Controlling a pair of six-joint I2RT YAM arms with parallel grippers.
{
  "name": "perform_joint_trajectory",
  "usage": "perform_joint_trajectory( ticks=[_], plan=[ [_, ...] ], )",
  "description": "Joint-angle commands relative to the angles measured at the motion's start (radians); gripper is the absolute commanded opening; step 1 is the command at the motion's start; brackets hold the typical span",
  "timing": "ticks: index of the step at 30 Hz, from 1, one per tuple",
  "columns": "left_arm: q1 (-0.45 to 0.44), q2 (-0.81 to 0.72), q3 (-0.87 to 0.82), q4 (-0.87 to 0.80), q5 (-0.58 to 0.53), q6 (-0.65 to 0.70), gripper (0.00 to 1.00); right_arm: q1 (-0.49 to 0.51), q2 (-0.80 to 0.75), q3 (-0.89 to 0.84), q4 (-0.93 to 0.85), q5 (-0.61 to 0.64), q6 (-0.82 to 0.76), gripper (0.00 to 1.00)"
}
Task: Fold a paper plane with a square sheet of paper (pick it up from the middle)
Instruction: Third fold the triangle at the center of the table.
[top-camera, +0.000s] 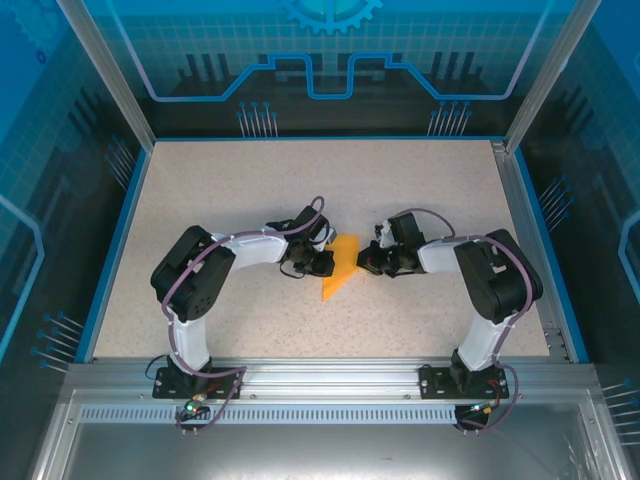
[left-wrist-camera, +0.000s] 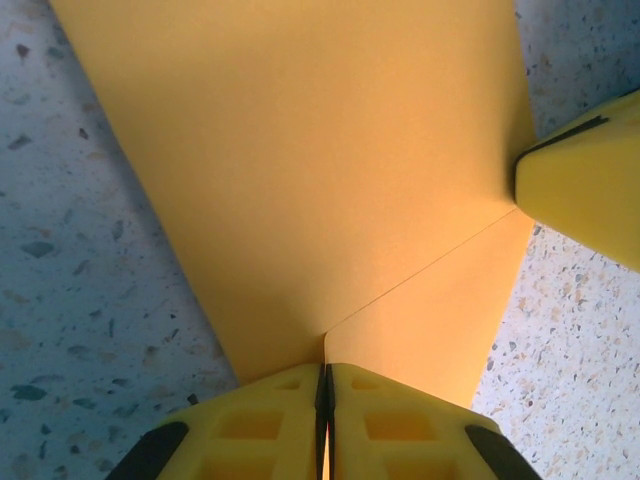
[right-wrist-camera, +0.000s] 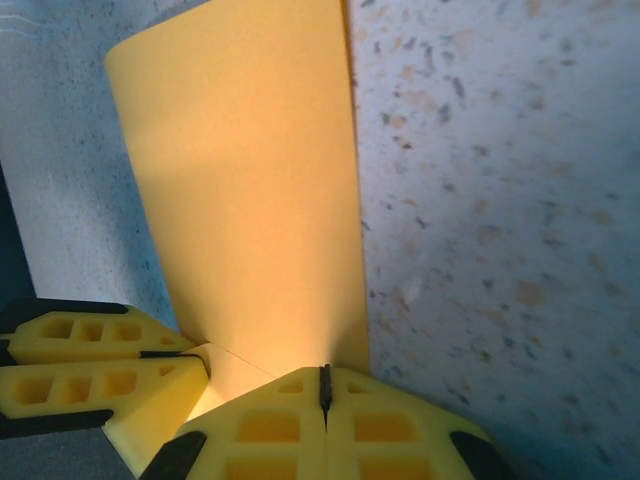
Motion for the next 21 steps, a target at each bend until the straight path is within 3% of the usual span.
perform_joint_trajectory(
  ticks=[1,11,21],
  plan=[
    [0.005,0.025,0.008,-0.053,-0.014,0.033,0.12,0.004,-0.081,0.020,-0.081,0.035,-0.030,0.03],
    [0.004,0.026,0.007,-0.050,-0.013,0.031,0.12,0.112,-0.033,0.067,-0.033,-0.010,0.010,0.02],
    [0.004,0.020,0.005,-0.051,-0.015,0.036,0.12,0.129,0.043,0.011,0.017,0.029,0.033,0.01]
  ],
)
